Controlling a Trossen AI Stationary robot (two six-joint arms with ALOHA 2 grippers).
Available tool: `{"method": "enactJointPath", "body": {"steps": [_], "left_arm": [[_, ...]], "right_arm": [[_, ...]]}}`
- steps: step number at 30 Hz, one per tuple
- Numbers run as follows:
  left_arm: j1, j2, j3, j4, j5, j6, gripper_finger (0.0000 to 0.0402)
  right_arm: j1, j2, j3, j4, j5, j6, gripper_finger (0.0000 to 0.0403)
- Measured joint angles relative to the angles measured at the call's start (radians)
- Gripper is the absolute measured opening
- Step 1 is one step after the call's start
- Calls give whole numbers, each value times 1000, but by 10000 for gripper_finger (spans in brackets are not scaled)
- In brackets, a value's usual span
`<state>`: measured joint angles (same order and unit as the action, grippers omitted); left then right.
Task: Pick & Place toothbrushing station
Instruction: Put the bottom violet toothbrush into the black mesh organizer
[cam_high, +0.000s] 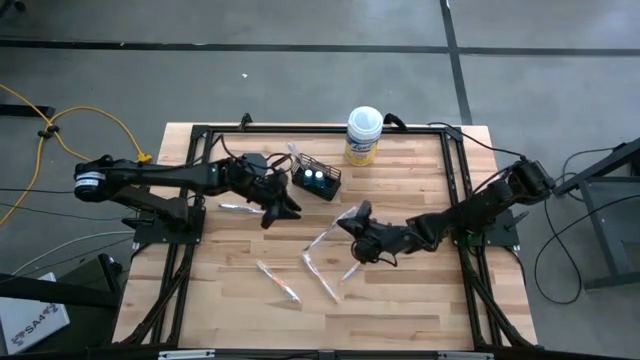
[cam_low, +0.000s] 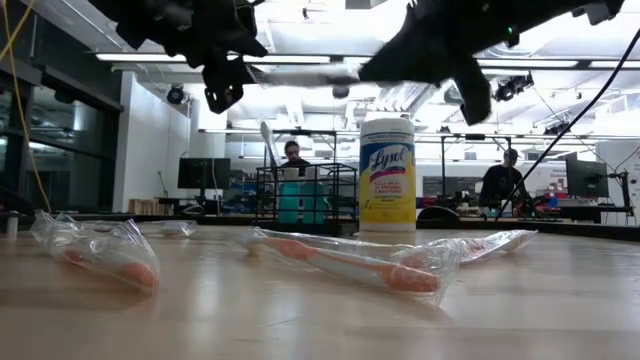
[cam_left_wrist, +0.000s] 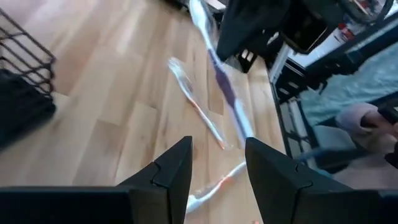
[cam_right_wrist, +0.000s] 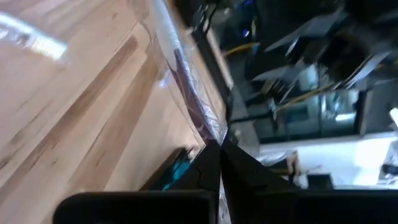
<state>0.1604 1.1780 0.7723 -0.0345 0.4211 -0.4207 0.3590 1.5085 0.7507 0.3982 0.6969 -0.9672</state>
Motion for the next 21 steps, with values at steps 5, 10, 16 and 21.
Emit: {"method": "enactJointPath", "body": {"steps": [5,10,16,21], "left_arm": [[0,46,0,98,101,-6,145],[4,84,0,197,203,-22,145],[29,96,0,227,235,-35,145],[45,96,0,279,293,-87,145]], "right_arm": [[-21,0,36,13,-62,-63,3],[-39,0,62,6,-130,-94,3],[-41,0,68,10,-198,-115,3],[-41,0,68,27,-253,-191,3]]}}
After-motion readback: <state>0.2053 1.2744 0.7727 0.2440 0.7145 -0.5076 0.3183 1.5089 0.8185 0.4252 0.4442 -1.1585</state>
